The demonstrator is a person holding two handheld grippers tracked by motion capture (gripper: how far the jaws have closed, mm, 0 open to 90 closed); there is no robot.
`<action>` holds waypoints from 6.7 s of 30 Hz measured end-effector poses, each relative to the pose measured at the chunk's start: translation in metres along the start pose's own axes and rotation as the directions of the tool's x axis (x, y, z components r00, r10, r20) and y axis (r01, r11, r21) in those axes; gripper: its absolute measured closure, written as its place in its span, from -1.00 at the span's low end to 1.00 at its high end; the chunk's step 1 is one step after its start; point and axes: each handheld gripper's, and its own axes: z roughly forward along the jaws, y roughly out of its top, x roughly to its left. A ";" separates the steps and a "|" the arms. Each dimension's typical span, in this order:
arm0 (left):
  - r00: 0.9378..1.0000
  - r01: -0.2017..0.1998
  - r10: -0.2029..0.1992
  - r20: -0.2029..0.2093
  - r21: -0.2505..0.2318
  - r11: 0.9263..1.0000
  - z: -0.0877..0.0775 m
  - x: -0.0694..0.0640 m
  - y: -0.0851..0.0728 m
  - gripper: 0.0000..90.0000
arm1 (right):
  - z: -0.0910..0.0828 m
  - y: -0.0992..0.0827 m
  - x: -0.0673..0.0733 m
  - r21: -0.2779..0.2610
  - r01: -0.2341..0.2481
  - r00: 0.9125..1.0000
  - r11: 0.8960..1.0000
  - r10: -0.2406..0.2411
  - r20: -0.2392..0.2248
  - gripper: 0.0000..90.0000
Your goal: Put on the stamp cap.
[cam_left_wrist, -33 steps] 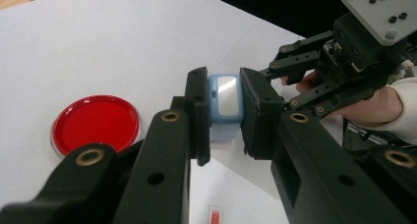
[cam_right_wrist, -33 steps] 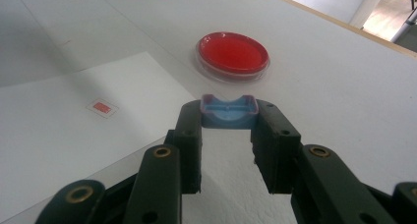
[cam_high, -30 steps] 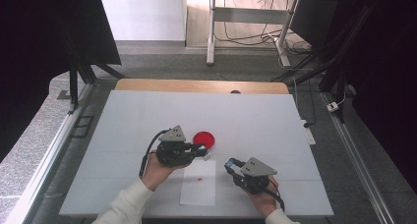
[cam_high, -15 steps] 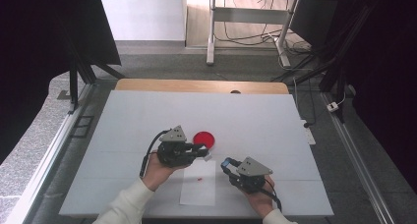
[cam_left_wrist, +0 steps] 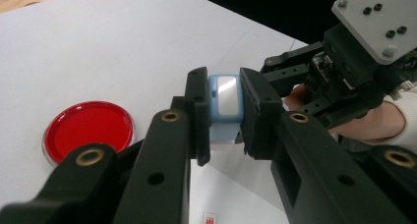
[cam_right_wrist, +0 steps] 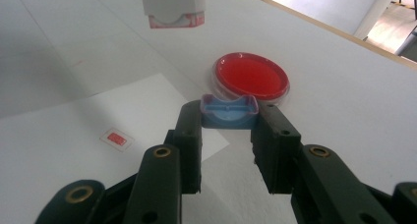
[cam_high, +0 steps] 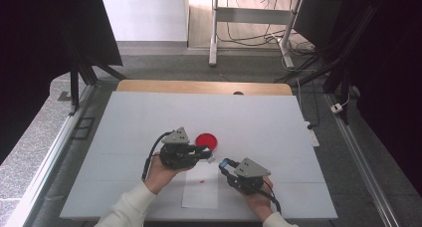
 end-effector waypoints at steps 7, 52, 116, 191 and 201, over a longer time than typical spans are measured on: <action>1.000 -0.001 0.001 0.002 0.003 1.000 0.002 0.000 0.000 0.66 | 0.006 0.002 0.003 -0.002 0.004 1.000 1.000 -0.004 -0.008 0.45; 1.000 0.003 -0.003 -0.026 -0.009 1.000 0.012 -0.003 0.000 0.65 | 0.021 0.014 0.017 -0.037 -0.012 1.000 0.999 0.011 -0.010 0.44; 0.995 0.010 -0.009 -0.094 0.009 1.000 0.020 -0.006 -0.004 0.67 | 0.019 0.012 0.021 -0.035 0.016 0.996 0.999 -0.013 0.091 0.44; 0.993 0.108 -0.108 -0.038 0.003 0.994 0.025 0.000 -0.010 0.68 | 0.015 0.013 0.027 -0.029 0.132 0.981 0.991 -0.126 0.145 0.46; 0.993 0.112 -0.111 -0.044 0.010 0.994 0.027 0.000 -0.012 0.68 | 0.016 0.013 0.026 -0.012 0.116 0.985 0.993 -0.114 0.129 0.46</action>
